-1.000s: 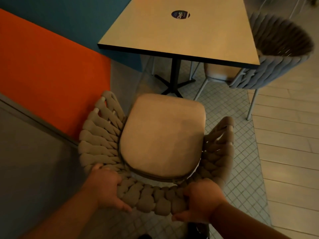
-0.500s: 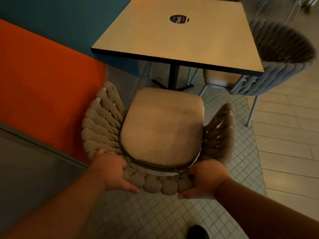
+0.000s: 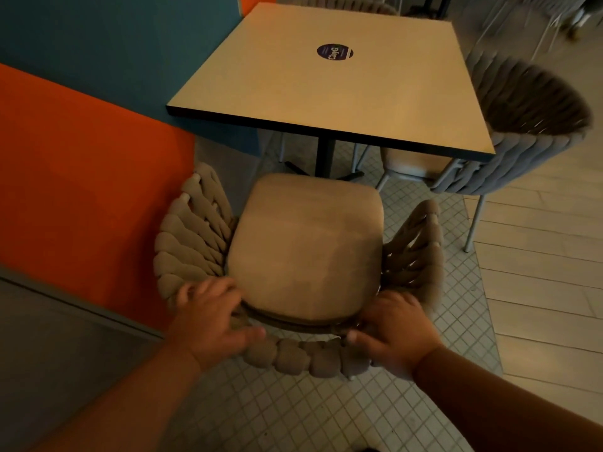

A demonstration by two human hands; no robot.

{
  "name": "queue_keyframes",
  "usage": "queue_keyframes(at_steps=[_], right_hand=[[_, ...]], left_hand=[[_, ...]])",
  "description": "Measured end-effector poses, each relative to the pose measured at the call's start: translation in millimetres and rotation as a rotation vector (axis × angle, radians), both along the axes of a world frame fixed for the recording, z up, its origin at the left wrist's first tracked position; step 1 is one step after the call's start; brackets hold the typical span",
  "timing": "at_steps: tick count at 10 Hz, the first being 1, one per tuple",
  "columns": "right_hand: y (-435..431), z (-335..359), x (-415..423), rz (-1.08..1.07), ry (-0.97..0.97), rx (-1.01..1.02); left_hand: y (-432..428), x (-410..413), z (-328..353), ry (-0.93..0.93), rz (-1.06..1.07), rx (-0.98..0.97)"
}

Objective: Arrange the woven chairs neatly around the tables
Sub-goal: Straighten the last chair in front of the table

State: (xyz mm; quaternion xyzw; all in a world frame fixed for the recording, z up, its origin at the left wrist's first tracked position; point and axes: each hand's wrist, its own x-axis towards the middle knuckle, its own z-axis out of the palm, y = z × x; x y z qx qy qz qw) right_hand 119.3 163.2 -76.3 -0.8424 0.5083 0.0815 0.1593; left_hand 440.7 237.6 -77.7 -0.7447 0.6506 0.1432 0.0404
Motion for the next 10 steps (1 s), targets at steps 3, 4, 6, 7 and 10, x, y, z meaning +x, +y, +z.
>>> queue_keyframes(at_steps=[3, 4, 6, 7, 10], right_hand=[[-29, -18, -1, -0.791, -0.056, -0.001], [-40, -19, -11, -0.8, -0.014, 0.007], [-44, -21, -18, -0.763, -0.003, -0.001], [-47, -16, -19, -0.668, 0.115, 0.091], [-90, 123, 20, -0.249, -0.246, 0.085]], left_hand=[[-23, 3, -29, 0.135, 0.858, -0.215], [-27, -12, -33, 0.074, 0.848, -0.151], [-27, -14, -38, 0.056, 0.799, -0.149], [-24, -11, -29, 0.103, 0.786, -0.093], [1, 22, 144, 0.129, 0.508, -0.326]])
